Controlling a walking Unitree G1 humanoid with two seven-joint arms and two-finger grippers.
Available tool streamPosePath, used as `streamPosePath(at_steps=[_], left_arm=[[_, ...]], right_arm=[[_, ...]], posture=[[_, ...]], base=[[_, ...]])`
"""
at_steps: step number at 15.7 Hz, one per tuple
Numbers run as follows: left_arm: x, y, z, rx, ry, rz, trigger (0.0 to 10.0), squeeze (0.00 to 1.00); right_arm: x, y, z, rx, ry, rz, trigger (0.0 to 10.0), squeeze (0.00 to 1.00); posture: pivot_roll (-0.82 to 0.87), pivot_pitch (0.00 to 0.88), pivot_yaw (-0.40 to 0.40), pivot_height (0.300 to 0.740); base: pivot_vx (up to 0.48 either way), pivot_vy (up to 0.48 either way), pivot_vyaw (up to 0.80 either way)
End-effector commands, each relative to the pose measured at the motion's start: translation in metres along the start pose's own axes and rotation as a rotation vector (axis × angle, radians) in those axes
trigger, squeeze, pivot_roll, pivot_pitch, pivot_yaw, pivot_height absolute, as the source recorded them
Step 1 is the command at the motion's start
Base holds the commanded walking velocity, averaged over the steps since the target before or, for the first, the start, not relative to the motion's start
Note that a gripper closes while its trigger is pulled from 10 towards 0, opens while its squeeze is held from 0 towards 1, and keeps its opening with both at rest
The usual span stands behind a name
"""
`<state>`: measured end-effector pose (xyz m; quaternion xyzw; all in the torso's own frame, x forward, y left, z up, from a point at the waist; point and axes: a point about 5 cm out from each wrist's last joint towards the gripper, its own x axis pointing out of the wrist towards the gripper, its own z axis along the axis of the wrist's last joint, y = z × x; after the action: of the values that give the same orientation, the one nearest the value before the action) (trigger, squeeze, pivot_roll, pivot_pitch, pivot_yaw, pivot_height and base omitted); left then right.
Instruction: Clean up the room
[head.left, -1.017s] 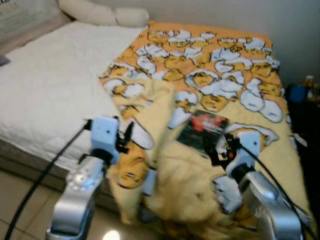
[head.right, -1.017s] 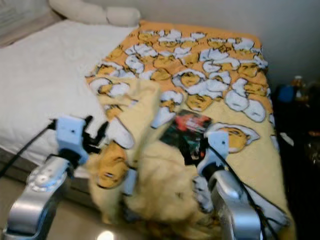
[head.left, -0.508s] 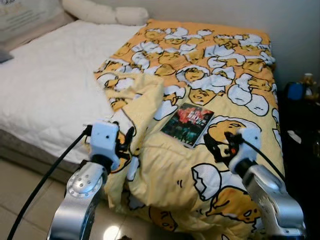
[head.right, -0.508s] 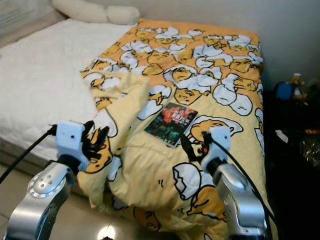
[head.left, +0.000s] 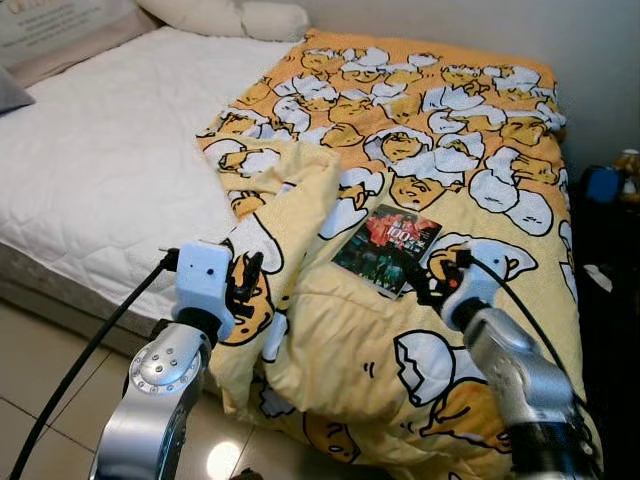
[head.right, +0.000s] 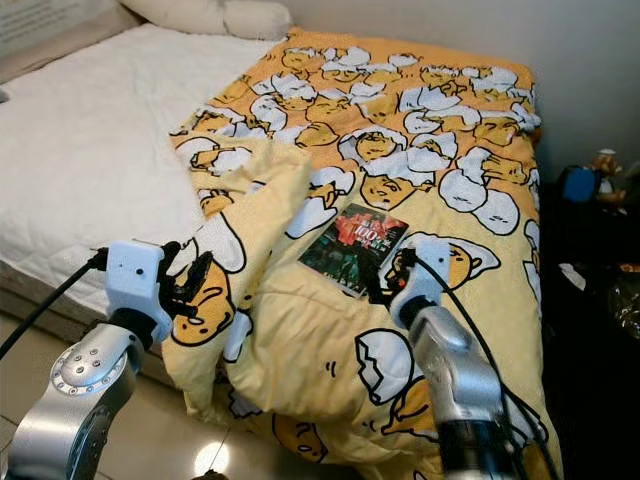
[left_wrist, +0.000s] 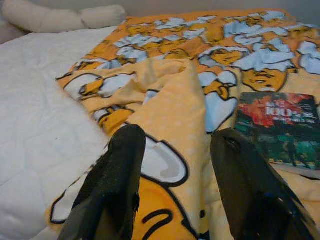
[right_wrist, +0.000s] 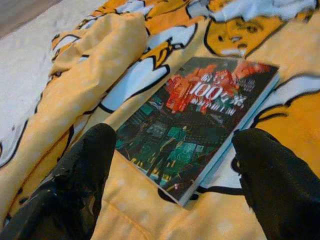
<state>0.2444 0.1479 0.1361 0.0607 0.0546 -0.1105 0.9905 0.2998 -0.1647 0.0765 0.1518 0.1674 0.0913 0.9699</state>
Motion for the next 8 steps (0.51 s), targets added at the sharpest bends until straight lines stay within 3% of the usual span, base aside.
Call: streamPosePath(at_steps=[1,2,4,6,8], left_arm=[[0.001,-0.002,0.004,0.016,-0.005,-0.020,10.0,0.00],[0.002,-0.006,0.005,0.021,-0.005,-0.063,10.0,0.00],[0.001,-0.014,0.012,0.044,-0.010,-0.164,10.0,0.00],[0.004,-0.011,0.020,0.038,-0.009,-0.212,10.0,0.00],[0.007,-0.007,0.028,0.010,-0.008,-0.258,10.0,0.00]], right_arm=[[0.003,-0.003,0.000,0.040,-0.010,-0.007,10.0,0.00],[0.015,-0.003,0.001,0.133,-0.019,0.007,10.0,1.00],[0.035,-0.005,0.014,0.323,-0.038,0.012,10.0,1.00],[0.045,-0.008,0.021,0.393,-0.026,0.013,10.0,1.00],[0.049,-0.009,0.029,0.400,-0.027,0.009,10.0,1.00]], posture=[[0.03,0.000,0.046,0.740],[0.04,0.000,0.050,0.740],[0.06,0.010,0.056,0.740],[0.07,0.053,0.064,0.740],[0.06,0.097,0.062,0.740]], base=[[0.000,0.000,0.00],[0.000,0.000,0.00],[0.000,0.000,0.00],[0.000,0.000,0.00],[0.000,0.000,0.00]])
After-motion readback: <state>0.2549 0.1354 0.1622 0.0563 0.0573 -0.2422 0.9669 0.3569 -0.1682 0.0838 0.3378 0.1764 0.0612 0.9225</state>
